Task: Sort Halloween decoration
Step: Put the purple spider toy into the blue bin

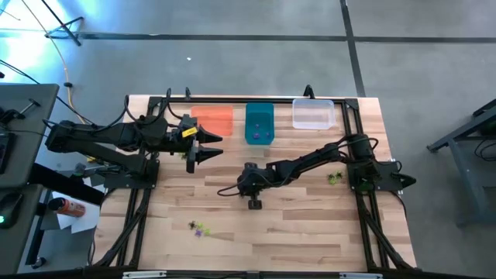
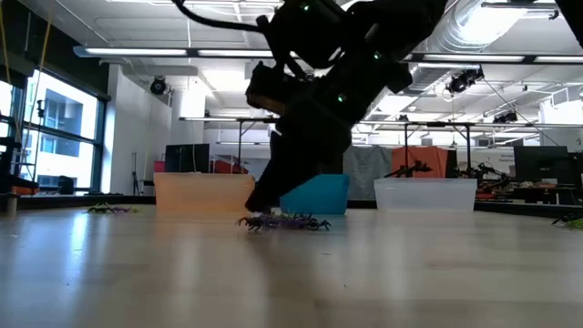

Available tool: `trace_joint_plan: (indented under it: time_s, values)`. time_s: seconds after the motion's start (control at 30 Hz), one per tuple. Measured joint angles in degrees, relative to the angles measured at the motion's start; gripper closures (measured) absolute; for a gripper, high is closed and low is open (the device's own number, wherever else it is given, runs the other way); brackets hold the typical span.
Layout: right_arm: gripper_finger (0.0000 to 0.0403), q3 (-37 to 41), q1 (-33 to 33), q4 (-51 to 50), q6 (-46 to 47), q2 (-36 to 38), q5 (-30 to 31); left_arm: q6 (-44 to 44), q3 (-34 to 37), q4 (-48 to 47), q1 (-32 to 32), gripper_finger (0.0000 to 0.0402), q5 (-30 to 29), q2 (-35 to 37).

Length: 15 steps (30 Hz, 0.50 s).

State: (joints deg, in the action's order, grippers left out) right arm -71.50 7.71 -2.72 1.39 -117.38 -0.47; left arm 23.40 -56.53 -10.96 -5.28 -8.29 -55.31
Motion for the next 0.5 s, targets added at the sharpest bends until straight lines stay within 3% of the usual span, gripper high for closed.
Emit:
trace_joint_plan:
  time_s: [0.5]
  values:
    - [0.0400, 0.0, -0.6, 3.5, 1.2, 4.2, -1.8, 0.0, 0.0, -0.7, 0.0, 0.0174, 0.0, 0.0]
